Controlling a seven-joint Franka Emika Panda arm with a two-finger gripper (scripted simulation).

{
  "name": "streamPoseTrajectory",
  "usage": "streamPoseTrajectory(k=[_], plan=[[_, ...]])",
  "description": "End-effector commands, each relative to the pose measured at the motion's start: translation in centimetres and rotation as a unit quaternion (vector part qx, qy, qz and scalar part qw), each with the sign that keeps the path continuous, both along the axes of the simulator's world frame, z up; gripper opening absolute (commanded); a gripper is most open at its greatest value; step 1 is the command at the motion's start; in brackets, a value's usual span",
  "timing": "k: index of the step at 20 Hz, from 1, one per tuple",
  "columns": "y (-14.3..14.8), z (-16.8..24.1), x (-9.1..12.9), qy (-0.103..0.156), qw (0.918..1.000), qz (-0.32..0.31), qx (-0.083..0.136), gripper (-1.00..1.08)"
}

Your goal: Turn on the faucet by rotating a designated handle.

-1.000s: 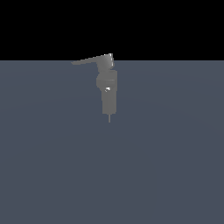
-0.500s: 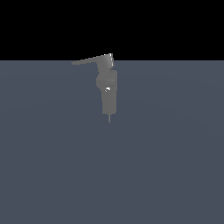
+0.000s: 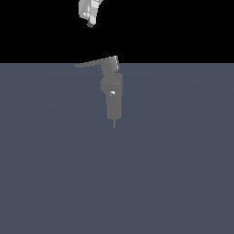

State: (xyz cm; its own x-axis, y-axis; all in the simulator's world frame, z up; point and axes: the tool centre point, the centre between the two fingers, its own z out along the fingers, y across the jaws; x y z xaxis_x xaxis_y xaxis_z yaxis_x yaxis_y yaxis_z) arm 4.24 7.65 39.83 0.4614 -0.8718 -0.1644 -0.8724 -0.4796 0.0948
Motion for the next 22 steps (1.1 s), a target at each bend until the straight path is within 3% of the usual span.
streamPoseTrajectory(k=[1, 12, 22], plan=[[0.5, -1.3, 1.4, 0.006, 0.9994, -0.032, -0.008, -1.0], [3.2, -7.9, 6.7, 0.025, 0.9851, -0.162, -0.052, -1.0], [5.2, -12.4, 9.0, 0.03, 0.9686, -0.232, -0.084, -1.0]])
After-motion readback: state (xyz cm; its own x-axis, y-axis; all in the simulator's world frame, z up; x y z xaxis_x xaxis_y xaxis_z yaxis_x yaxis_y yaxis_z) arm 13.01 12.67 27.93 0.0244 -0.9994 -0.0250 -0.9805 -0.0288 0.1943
